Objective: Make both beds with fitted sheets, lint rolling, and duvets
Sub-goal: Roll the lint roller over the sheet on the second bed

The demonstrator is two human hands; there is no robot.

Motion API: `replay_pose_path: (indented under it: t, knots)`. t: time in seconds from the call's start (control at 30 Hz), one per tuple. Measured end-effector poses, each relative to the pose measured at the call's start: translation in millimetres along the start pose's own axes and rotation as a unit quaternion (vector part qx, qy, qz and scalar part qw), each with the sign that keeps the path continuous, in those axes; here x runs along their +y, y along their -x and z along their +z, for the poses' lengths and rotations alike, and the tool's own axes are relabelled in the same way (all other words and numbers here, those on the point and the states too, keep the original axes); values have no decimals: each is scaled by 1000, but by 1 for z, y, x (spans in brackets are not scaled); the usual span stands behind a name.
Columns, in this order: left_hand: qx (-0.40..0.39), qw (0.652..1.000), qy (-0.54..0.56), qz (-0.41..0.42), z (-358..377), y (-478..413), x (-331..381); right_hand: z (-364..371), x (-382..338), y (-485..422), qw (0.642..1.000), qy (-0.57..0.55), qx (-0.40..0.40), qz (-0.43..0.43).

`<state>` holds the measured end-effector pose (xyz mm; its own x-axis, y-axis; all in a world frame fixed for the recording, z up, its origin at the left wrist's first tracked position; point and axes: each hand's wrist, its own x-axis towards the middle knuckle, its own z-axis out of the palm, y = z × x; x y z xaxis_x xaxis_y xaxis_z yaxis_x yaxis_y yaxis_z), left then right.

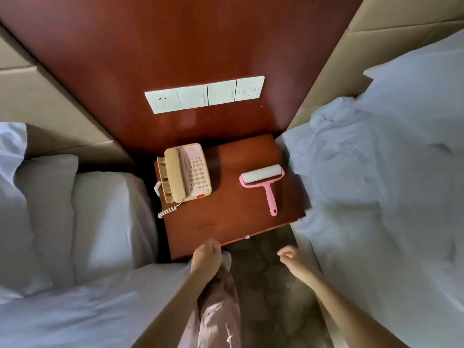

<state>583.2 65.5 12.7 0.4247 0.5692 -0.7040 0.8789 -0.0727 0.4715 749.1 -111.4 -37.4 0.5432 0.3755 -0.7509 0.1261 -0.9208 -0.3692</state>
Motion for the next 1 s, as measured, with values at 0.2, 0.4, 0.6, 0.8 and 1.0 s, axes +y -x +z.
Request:
replay_pose_path:
  t: [0.2,0.4,0.6,0.8,1.0]
  knots:
    - [-17,1000,25,-4,-46,-135,26,-34,-99,-146,985,67,154,42]
    - [-28,998,54,-10,-34,-184,-1,-10,-90,-216,978,128,121,110]
    - [-74,995,62,-39,-9,-174,-22,4,-89,-233,984,88,111,110]
    - [-54,995,77,-24,-6,-142,-6,-6,-101,-204,984,-45,153,85]
    - [-58,998,22,-16,17,-93,32,-25,-59,-106,977,-139,139,82]
